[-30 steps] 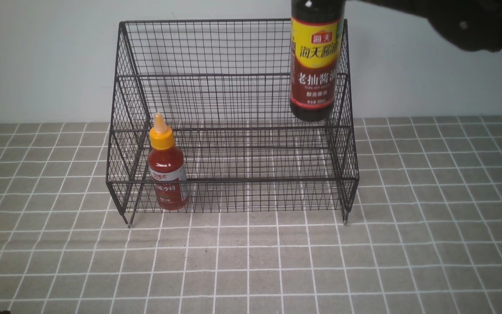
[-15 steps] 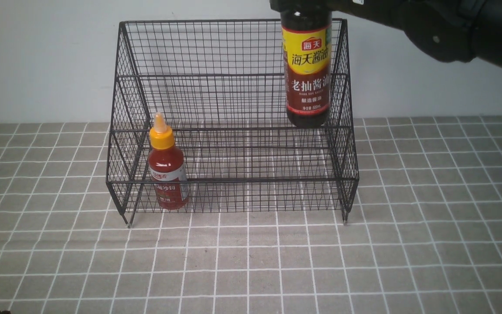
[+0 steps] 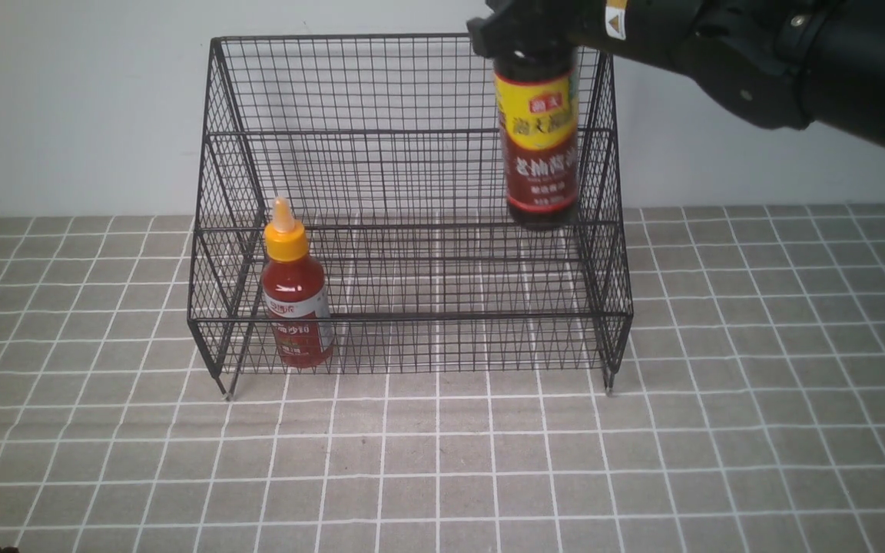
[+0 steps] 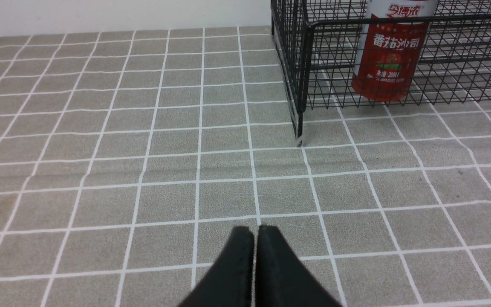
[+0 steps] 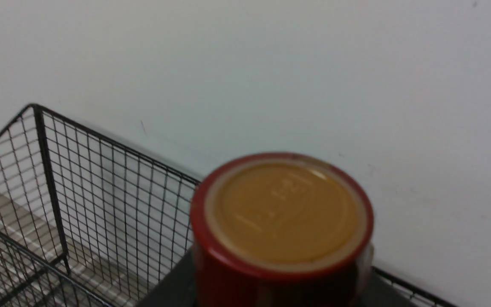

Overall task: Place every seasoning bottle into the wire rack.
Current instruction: Use the right arm to put the condiment bottle back on the shelf

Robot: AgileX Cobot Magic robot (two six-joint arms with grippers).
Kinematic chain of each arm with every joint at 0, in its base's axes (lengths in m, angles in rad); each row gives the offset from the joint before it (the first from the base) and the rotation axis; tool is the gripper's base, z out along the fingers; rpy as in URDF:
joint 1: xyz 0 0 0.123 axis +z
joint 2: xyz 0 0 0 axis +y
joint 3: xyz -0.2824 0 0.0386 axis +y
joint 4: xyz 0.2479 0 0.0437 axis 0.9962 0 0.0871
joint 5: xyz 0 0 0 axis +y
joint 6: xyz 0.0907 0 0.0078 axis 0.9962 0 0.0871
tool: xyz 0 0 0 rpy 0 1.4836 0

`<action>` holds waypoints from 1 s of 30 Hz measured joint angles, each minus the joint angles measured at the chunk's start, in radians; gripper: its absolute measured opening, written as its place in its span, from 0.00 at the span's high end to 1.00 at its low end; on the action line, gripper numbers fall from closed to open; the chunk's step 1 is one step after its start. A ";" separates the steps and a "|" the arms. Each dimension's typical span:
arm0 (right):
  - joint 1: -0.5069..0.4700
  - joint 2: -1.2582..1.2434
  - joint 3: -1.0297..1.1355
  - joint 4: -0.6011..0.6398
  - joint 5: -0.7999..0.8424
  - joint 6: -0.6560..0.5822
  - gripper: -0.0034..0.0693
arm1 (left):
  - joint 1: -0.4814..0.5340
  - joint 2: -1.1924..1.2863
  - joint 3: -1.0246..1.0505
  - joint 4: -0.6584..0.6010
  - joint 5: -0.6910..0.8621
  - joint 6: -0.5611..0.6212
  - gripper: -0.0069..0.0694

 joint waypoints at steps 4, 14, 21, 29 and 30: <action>0.000 0.007 0.000 0.033 0.108 0.051 0.59 | 0.000 0.000 0.000 0.000 0.000 0.000 0.92; -0.002 0.069 0.000 0.143 0.241 0.064 0.58 | 0.000 0.000 0.000 0.000 0.000 0.000 0.92; -0.002 0.077 -0.005 0.161 0.260 0.063 0.56 | 0.000 0.000 0.000 0.000 0.000 0.000 0.92; -0.002 0.042 -0.011 0.175 0.289 0.066 0.35 | 0.000 0.000 0.000 0.000 0.000 0.000 0.92; -0.002 0.039 -0.011 0.175 0.292 0.066 0.35 | 0.000 0.000 0.000 0.000 0.000 0.000 0.92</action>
